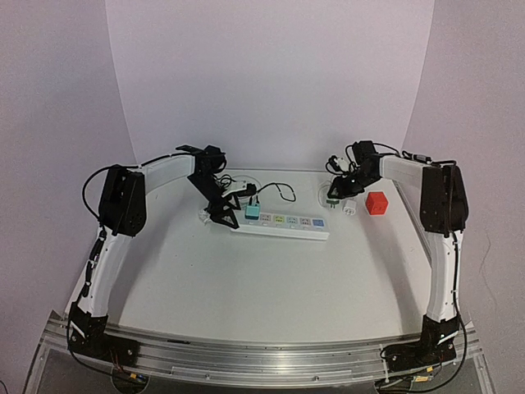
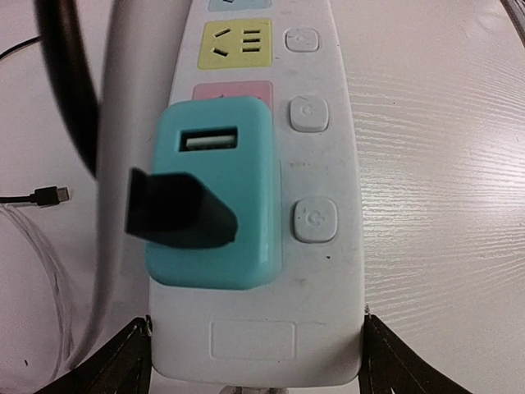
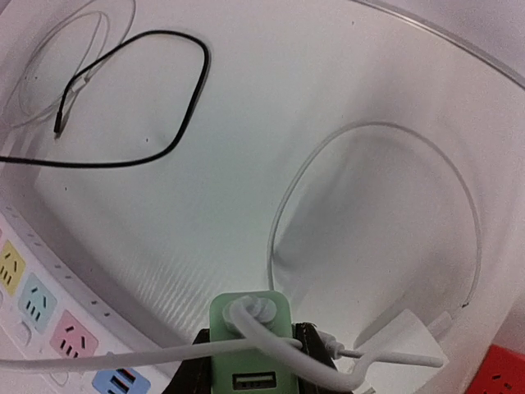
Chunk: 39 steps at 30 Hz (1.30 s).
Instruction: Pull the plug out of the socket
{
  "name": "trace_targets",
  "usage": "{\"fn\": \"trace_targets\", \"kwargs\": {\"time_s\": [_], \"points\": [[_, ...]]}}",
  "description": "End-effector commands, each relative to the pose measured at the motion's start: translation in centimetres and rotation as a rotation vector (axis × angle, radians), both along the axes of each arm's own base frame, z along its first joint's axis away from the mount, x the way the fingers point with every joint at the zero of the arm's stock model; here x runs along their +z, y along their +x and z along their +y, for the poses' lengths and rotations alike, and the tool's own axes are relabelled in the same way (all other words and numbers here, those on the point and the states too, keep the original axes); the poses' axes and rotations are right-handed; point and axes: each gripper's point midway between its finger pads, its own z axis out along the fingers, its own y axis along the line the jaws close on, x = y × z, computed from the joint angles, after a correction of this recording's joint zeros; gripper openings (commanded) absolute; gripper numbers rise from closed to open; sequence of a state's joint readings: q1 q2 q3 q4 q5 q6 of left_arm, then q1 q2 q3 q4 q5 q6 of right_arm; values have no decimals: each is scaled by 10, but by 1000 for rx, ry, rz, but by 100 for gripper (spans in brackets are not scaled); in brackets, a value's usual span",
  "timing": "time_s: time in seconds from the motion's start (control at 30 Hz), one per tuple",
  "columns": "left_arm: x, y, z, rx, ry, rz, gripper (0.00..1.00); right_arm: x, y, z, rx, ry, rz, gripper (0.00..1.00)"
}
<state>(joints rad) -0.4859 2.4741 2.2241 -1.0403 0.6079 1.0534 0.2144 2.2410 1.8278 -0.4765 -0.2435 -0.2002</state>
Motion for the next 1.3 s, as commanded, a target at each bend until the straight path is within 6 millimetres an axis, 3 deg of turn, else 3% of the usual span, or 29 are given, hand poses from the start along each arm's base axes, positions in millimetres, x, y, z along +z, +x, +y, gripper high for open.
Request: {"fn": "trace_targets", "kwargs": {"time_s": [0.0, 0.2, 0.5, 0.8, 1.0, 1.1, 1.2, 1.27], "points": [[54, 9, -9, 0, -125, -55, 77, 36, -28, -21, 59, 14, 43, 0], [47, 7, -6, 5, -115, -32, 79, 24, -64, -34, 131, 40, 197, 0], [6, 2, 7, 21, -17, -15, 77, -12, -118, -45, 260, 20, 419, 0], [-9, 1, 9, 17, 12, -28, 77, -34, -122, -50, 293, 33, 480, 0], [-12, -1, 11, 16, 20, -18, 77, -42, -123, -66, 236, 57, 520, 0], [-13, -1, 11, 16, 22, -17, 77, -43, -122, -72, 226, 35, 517, 7], [-13, -1, 10, 15, 18, -16, 77, -44, -118, -75, 214, 8, 512, 31], [-12, -1, 9, 13, 15, -17, 77, -43, -116, -77, 205, 0, 508, 40]]}}
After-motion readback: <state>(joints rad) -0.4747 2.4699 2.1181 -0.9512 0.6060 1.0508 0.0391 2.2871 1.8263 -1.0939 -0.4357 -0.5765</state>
